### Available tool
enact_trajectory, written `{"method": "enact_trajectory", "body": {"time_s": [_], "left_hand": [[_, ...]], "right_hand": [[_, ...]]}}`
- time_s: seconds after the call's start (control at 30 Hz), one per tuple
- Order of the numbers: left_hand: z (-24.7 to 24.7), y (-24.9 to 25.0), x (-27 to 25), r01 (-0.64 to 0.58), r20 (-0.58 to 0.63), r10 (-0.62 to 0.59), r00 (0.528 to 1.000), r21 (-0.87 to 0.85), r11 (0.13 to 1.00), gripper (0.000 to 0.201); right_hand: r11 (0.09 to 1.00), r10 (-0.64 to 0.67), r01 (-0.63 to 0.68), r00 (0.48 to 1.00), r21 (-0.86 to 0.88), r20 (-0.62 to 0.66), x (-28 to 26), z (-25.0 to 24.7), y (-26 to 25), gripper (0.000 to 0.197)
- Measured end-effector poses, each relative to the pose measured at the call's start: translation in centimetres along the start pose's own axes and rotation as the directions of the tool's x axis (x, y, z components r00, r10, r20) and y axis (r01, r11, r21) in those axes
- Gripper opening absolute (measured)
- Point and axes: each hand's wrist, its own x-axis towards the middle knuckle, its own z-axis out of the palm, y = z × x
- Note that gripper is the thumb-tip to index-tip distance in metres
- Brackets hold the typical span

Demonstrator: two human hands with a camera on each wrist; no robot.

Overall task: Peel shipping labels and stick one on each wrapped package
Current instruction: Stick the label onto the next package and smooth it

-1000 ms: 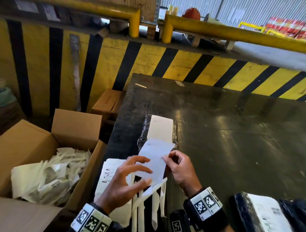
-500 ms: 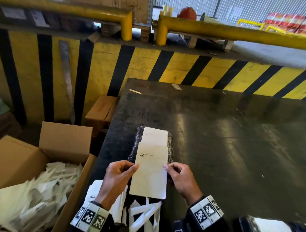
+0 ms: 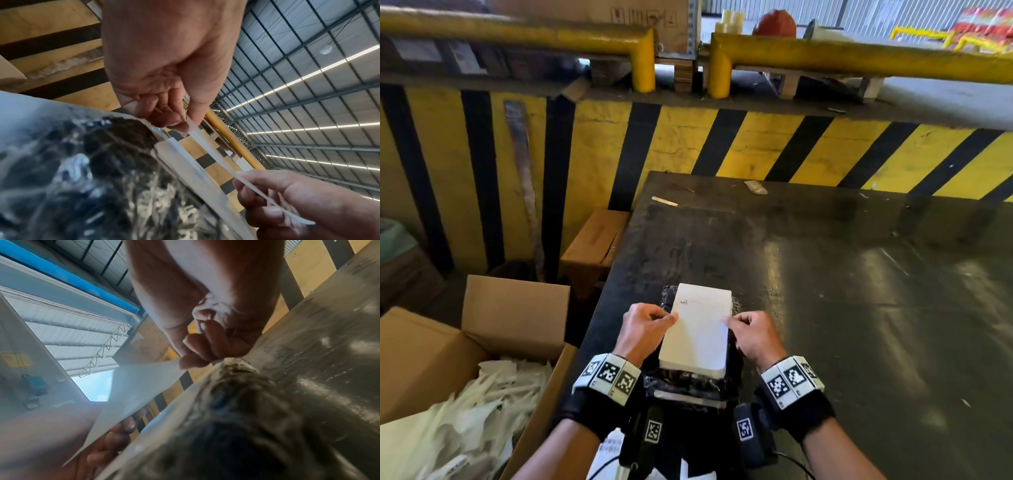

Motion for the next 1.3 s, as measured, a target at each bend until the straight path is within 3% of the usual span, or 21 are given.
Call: {"method": "enact_trajectory", "body": {"time_s": [0.23,0.43,0.73,0.83,0.93,1.0,1.13,1.23,1.3], "left_hand": [[0.7,-0.2,-0.4,-0.004,-0.013,0.004,1.0,0.019,1.0,0.02],[0.6,0.2,-0.3,0.017,-0.008,-0.017,1.0,0.07,0.997,0.023],[0.6,0.7,-0.1,0.087,0.022,-0.091,0.996,0.155,0.984,0.03],[0.7,1.0,0.3,0.104,0.02,-0.111,0.994,0.221,0.97,0.036],[0.7,1.1,0.3,0.09,0.029,-0.104,0.994,0.311,0.946,0.033],[0.7,1.1,-0.1,0.087,0.013,-0.098,0.995,0.367,0.926,0.034],[0.7,0.6,-1.2,0.031,-0.024,-0.023,0.999,0.46,0.887,0.035],[0.3,-0.1,-2.3,-0.07,-0.006,0.084,0.996,0.502,0.862,0.025],[0.2,-1.0,-2.7,-0.197,0.034,0.215,0.976,0.553,0.809,0.025]], "right_hand": [[0.999,0.05,-0.05,0.999,0.005,0.021,0.6,0.4,1.1,0.027],[0.997,0.054,-0.054,0.999,-0.059,-0.005,0.7,0.5,0.7,0.041],[0.934,0.115,-0.103,0.993,-0.342,0.014,0.4,0.4,-1.6,0.04],[0.894,0.161,-0.125,0.986,-0.43,0.048,0.4,0.2,-2.7,0.031],[0.838,0.123,-0.061,0.989,-0.542,0.078,-0.2,-0.2,-4.1,0.012],[0.778,0.07,-0.008,0.995,-0.628,0.074,-0.3,-0.1,-4.6,0.017],[0.691,0.019,0.034,0.998,-0.722,0.065,-1.1,-0.3,-5.3,0.024],[0.738,0.078,0.006,0.993,-0.675,0.094,-2.2,-1.1,-3.8,0.028],[0.741,0.006,0.067,0.994,-0.668,0.105,-3.3,-1.3,-1.9,0.035]]}}
